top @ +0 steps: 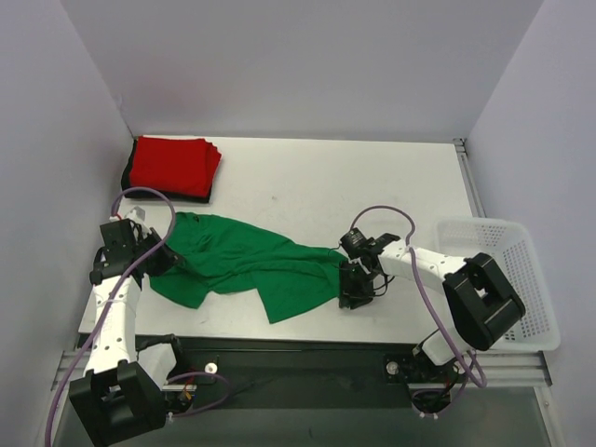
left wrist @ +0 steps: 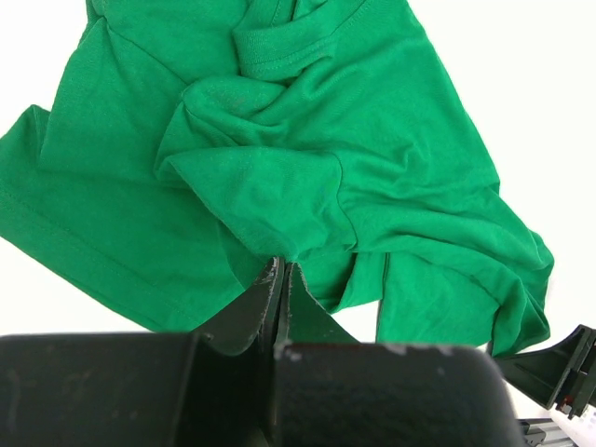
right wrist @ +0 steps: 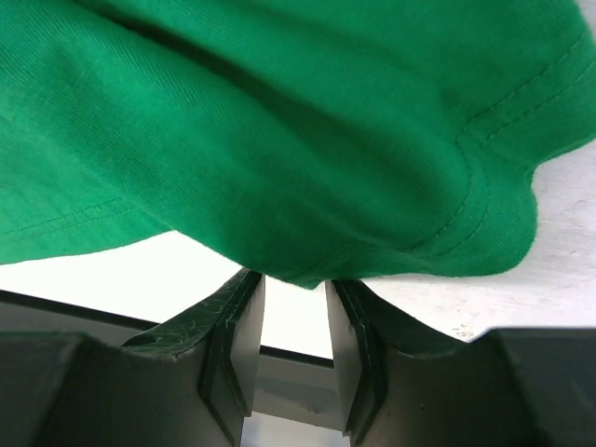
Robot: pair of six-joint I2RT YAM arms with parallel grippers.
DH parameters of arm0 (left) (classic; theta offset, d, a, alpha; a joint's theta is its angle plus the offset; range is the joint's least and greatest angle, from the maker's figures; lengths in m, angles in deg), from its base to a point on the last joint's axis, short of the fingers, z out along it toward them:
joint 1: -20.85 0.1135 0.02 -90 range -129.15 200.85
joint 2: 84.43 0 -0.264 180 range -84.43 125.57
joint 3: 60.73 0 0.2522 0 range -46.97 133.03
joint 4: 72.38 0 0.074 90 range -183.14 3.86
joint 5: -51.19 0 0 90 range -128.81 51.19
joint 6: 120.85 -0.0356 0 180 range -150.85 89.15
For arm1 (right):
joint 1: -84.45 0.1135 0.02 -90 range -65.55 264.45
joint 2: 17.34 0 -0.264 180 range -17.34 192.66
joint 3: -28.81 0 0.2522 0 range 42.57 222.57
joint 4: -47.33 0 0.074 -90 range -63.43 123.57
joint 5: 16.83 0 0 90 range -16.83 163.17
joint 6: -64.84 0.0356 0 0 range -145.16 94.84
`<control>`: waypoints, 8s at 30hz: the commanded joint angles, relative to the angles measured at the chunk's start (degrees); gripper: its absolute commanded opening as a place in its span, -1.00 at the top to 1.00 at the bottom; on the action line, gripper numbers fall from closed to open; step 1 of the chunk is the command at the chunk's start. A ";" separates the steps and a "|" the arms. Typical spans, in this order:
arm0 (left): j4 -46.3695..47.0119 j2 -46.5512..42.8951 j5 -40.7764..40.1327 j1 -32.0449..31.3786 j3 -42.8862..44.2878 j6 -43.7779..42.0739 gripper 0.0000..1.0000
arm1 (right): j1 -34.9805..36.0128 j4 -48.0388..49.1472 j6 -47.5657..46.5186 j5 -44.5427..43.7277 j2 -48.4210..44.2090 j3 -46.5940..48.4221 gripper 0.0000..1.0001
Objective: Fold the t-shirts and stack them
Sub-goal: Flatten out the tshirt
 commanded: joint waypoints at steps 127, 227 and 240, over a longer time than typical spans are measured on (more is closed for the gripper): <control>21.31 37.90 -6.76 -36.92 33.46 15.05 -0.83 | -34.16 3.77 -19.41 9.36 7.07 38.87 -0.56; -4.44 73.49 -6.58 -27.35 60.95 -4.98 -0.89 | -15.69 -3.61 -9.74 9.89 28.86 34.36 -0.47; -1.81 48.11 -14.13 -30.42 46.66 -4.03 -0.89 | -15.16 -4.93 -9.65 11.91 26.31 39.28 -0.48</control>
